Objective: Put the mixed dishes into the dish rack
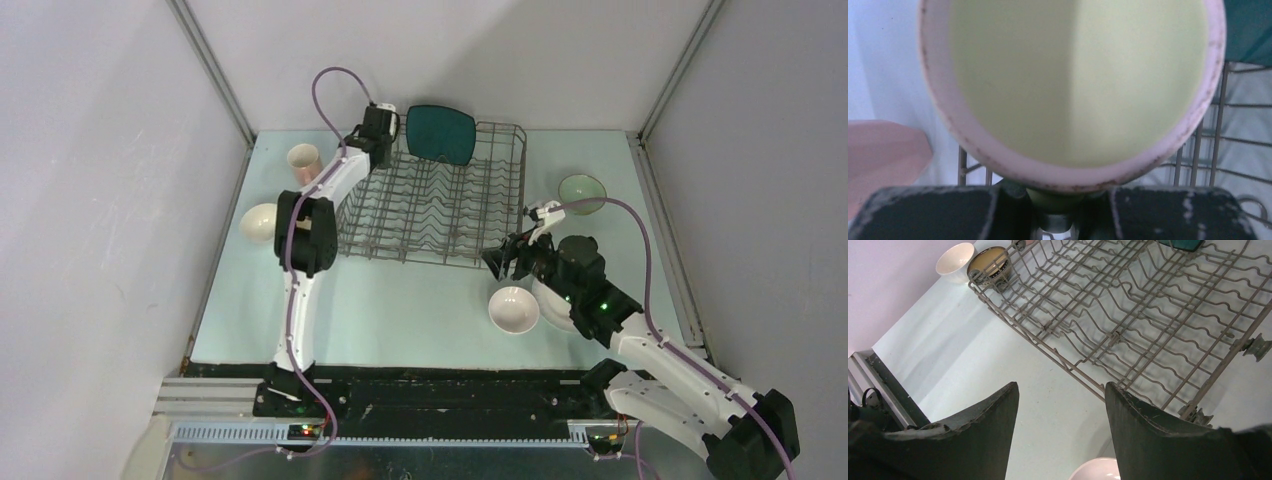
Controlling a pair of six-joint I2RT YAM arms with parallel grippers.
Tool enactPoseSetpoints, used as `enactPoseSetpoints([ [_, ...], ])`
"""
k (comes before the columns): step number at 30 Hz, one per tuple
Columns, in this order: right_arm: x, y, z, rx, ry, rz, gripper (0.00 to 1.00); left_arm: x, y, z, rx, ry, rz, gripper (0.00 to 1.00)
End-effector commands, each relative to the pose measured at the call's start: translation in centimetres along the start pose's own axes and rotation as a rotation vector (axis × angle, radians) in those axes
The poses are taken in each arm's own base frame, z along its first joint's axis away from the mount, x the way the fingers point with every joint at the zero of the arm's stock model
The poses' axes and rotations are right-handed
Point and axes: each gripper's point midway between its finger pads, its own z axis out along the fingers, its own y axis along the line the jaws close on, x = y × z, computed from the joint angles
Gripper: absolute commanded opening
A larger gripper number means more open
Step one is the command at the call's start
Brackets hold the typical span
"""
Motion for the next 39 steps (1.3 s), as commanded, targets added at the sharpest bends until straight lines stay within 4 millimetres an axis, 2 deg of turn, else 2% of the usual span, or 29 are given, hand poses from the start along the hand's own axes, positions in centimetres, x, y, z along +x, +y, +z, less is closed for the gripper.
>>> enactPoseSetpoints([
  [1,-1.1,0.3,0.1,-0.016,-0.041,-0.004,0.66,-6.2,0.1,-0.3,0.046,-0.144,-0.098,0.00],
  [2,-1.0,0.2,0.0,-0.015,-0.037,-0.006,0.66,-4.7,-0.2,0.8,0.050,-0.094,-0.088,0.00],
  [3,-0.9,0.1,0.0,-0.010,-0.035,-0.008,0.66,-5.8,-0.1,0.4,0.055,-0.102,-0.091,0.00],
  [4,-0.8,0.0,0.0,-0.005,-0.031,-0.010,0.66,-5.1,-0.5,1.1,0.069,-0.083,-0.086,0.00],
  [5,-0.8,-0.2,-0.1,0.003,-0.030,-0.012,0.66,-5.9,-0.5,0.8,0.075,-0.095,-0.089,0.00],
  [7,-0.8,-0.4,-0.1,0.013,-0.028,-0.014,0.66,-6.0,-0.7,0.9,0.089,-0.094,-0.089,0.00],
  [10,-0.7,-0.6,0.1,0.019,-0.029,-0.013,0.66,-5.4,-0.4,1.1,0.087,-0.074,-0.103,0.00],
  [15,-0.5,-0.7,0.4,0.014,-0.020,-0.001,0.66,-4.6,-1.1,1.2,0.146,-0.031,-0.113,0.00],
  [26,-0.2,-1.2,0.5,0.022,-0.005,0.012,0.66,-3.7,1.4,2.3,0.076,0.007,-0.213,0.00],
  [29,-0.1,-1.2,0.6,0.023,-0.002,0.014,0.66,-3.5,1.6,2.3,0.068,0.016,-0.217,0.02],
  [33,-0.1,-1.2,0.7,0.019,0.000,0.020,0.66,-2.4,0.7,2.5,0.107,0.063,-0.217,0.03],
  [35,0.0,-1.2,0.7,0.017,0.001,0.023,0.66,-1.3,0.8,2.7,0.096,0.102,-0.232,0.03],
  [39,0.1,-1.1,0.7,0.011,0.007,0.027,0.65,-1.2,1.4,2.9,0.095,0.104,-0.263,0.05],
])
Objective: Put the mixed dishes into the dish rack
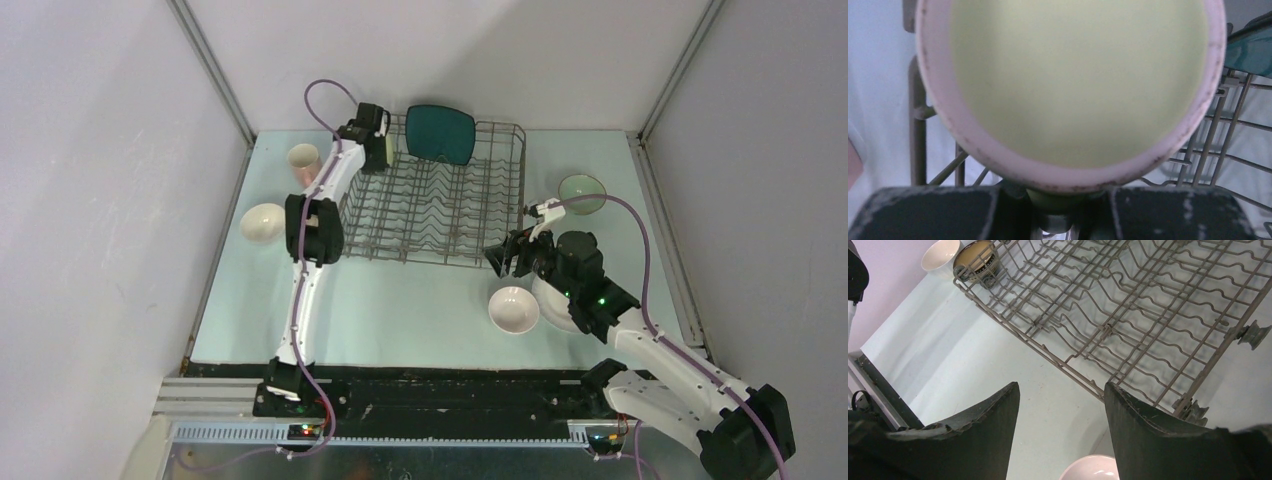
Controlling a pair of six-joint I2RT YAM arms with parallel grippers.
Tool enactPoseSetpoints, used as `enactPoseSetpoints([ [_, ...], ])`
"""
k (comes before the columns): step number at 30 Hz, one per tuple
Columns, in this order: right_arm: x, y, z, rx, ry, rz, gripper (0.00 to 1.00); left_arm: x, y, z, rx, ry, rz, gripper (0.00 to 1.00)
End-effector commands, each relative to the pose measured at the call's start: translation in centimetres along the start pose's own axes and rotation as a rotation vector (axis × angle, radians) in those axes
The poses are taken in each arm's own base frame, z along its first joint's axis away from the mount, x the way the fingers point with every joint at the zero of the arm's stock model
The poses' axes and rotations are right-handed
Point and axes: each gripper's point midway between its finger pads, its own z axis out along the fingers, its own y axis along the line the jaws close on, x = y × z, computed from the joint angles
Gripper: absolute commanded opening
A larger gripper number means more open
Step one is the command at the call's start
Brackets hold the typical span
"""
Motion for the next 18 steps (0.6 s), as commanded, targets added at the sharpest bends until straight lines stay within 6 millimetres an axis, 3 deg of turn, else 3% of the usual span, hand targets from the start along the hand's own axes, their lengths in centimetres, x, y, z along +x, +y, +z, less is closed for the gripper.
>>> enactPoseSetpoints([
  [1,-0.6,0.4,0.1,-0.022,-0.022,0.010,0.65,-3.8,0.4,-1.8,0.023,-0.101,-0.071,0.07],
  [8,-0.6,0.3,0.2,-0.019,-0.020,0.007,0.67,-3.7,0.3,-1.9,0.034,-0.109,-0.065,0.34],
  [12,-0.3,0.2,0.2,-0.016,-0.011,0.012,0.69,-4.3,0.3,-3.1,0.033,-0.129,-0.073,0.50],
  [18,-0.5,0.2,0.1,-0.022,-0.016,0.013,0.69,-4.9,0.5,-4.9,0.028,-0.146,-0.070,0.62],
])
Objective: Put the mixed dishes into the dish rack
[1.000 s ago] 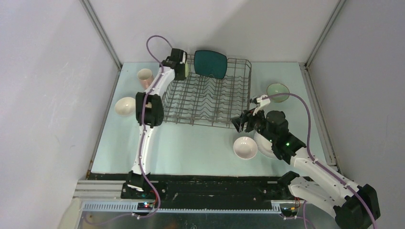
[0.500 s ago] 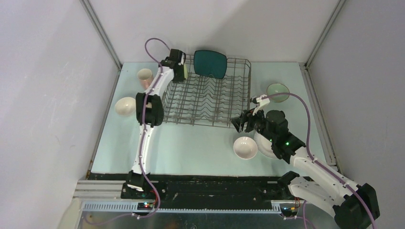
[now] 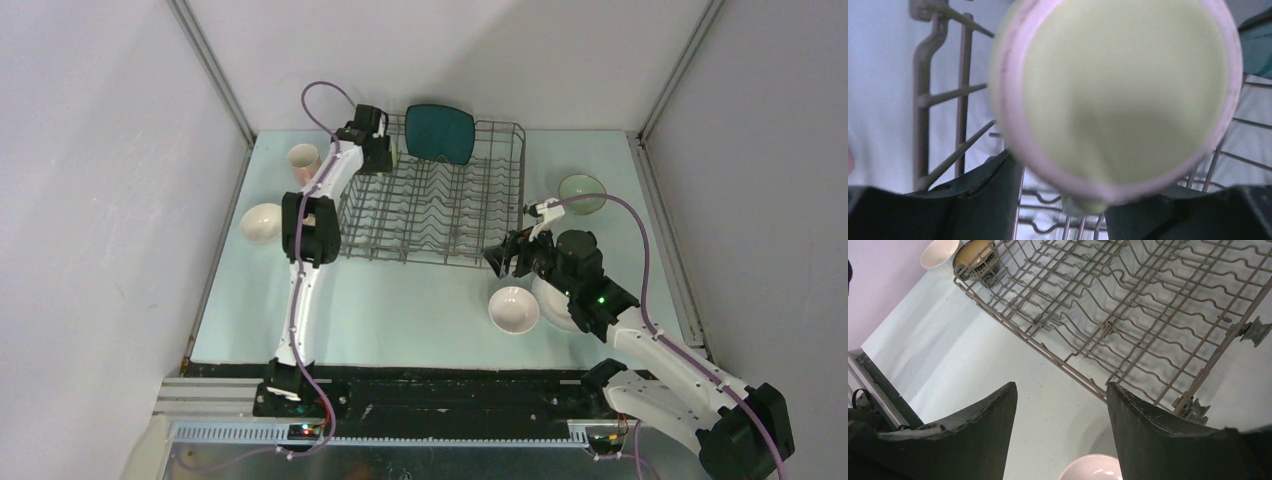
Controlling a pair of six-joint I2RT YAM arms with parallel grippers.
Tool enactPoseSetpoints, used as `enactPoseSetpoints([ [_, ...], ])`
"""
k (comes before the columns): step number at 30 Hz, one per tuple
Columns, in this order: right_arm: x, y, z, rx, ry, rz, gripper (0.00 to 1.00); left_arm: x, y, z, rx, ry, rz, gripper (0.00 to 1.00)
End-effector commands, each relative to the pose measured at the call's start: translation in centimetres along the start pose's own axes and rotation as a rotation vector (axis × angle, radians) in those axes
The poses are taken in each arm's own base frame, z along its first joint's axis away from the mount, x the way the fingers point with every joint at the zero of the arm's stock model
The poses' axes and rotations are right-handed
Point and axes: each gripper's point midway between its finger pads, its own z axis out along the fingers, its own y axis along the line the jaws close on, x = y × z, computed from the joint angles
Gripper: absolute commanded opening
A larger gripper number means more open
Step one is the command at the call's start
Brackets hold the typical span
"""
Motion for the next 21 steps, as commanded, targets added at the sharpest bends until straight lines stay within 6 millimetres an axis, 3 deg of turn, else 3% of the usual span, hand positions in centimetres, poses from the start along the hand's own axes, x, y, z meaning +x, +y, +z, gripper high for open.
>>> enactPoseSetpoints([
  [1,-0.7,0.4,0.0,-0.021,-0.026,0.009,0.69,-4.9,0.2,-5.3,0.005,-0.133,-0.027,0.63],
  [3,-0.7,0.4,0.0,-0.019,-0.025,0.009,0.69,-5.0,0.3,-5.8,0.002,-0.138,-0.023,0.70],
  [4,-0.7,0.4,-0.1,-0.021,-0.024,0.010,0.71,-5.3,0.2,-6.3,0.002,-0.146,-0.022,0.80],
  [6,-0.7,0.4,-0.1,-0.021,-0.023,0.012,0.75,-5.3,0.3,-6.8,-0.005,-0.150,-0.024,0.91],
  [8,-0.6,0.4,-0.1,-0.019,-0.021,0.018,0.80,-5.5,0.0,-7.4,0.011,-0.156,-0.026,0.95],
  [16,-1.2,0.6,0.4,-0.011,0.005,0.070,0.99,-6.5,-0.4,-11.0,0.011,-0.194,-0.017,1.00],
  [21,-1.9,1.4,0.6,-0.040,0.017,0.097,0.99,-6.1,-0.7,-13.7,0.021,-0.194,-0.028,1.00],
])
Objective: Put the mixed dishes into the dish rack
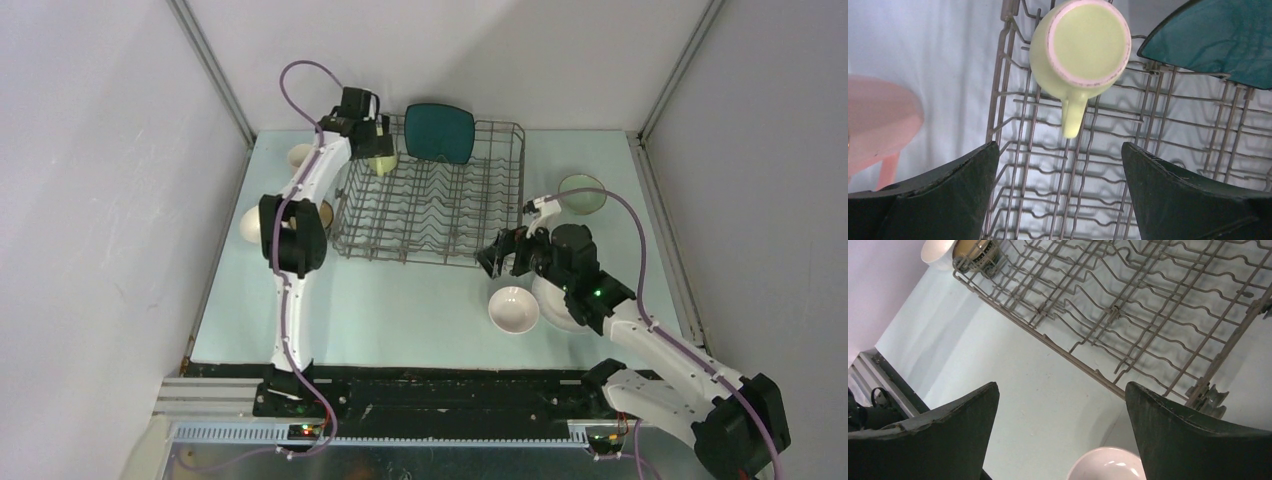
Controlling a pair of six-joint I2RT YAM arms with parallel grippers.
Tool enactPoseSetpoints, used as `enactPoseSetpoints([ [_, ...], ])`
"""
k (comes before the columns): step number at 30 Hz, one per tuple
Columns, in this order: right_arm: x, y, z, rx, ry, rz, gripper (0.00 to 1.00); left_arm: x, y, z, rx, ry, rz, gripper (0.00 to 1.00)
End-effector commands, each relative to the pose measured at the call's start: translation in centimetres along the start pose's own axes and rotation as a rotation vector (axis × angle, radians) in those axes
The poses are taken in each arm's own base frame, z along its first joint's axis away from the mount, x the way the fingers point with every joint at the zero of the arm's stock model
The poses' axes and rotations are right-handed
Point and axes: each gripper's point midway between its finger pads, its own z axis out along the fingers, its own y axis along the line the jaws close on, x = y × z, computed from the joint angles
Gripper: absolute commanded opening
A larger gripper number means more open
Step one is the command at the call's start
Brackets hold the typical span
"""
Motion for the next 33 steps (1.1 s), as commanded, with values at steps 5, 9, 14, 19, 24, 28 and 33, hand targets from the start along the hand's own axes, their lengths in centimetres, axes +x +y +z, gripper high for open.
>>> enactPoseSetpoints([
  [5,-3.9,2.1,0.8,-0.033,-0.011,0.073,1.00,-2.5,-0.6,-8.5,0.001,-0.090,0.005,1.00],
  [9,-3.7,2.0,1.9,0.023,0.046,0.141,1.00,-2.1,-0.3,-12.1,-0.010,-0.119,-0.021,1.00],
  [14,-4.3,2.7,3.1,0.104,0.069,0.105,1.00,-1.6,-0.4,-18.1,-0.016,-0.210,-0.063,1.00],
  [19,-6.1,3.5,3.5,0.081,0.022,0.074,0.99,2.2,-2.0,-23.1,0.073,-0.327,-0.132,1.00],
  [24,-8.0,3.9,4.7,0.055,0.013,0.003,1.00,6.7,-4.1,-25.4,0.238,-0.408,-0.179,1.00],
  [28,-7.8,4.9,5.7,-0.045,0.063,-0.093,1.00,10.2,-2.4,-27.9,0.278,-0.406,-0.176,1.00],
  [33,-7.4,4.4,7.6,-0.061,0.096,-0.192,0.98,13.1,0.0,-29.6,0.262,-0.404,-0.184,1.00],
])
